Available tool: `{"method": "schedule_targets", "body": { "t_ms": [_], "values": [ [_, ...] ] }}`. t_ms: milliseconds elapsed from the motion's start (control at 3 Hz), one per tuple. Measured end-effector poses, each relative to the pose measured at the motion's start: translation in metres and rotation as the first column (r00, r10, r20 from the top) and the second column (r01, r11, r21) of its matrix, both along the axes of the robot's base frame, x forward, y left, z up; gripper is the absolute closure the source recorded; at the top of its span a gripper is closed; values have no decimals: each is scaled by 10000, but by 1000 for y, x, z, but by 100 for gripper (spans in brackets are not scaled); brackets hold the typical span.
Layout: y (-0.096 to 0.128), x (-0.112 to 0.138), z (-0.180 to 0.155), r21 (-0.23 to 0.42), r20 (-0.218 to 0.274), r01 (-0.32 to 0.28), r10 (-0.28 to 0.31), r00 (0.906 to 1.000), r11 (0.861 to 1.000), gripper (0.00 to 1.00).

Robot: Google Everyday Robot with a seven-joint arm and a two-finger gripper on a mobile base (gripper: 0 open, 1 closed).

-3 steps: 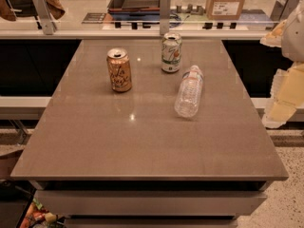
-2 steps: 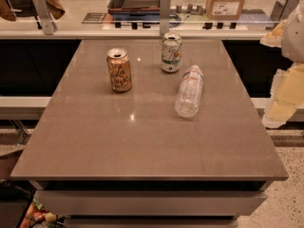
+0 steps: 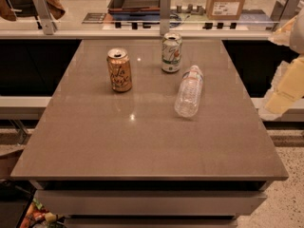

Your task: Place water bottle upright

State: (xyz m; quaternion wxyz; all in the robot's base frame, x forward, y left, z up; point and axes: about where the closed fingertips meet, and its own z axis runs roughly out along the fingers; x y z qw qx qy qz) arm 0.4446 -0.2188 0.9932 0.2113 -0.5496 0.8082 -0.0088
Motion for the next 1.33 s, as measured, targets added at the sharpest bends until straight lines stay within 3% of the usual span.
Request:
{"method": "schedule_targets", "body": {
  "t_ms": [333,667,1000,1333],
  "values": [
    [0,3,-1,1433,-268,1393,-1368,9902,9798,0],
    [1,10,-3,2605,-737,3023,-2933,9532,9169,0],
    [1,16,-4,3085,-1052,4494,-4395,8921,8384,0],
    [1,15,-2,3312,-1504,5234,-5037,8507,7851,0]
  ]
}}
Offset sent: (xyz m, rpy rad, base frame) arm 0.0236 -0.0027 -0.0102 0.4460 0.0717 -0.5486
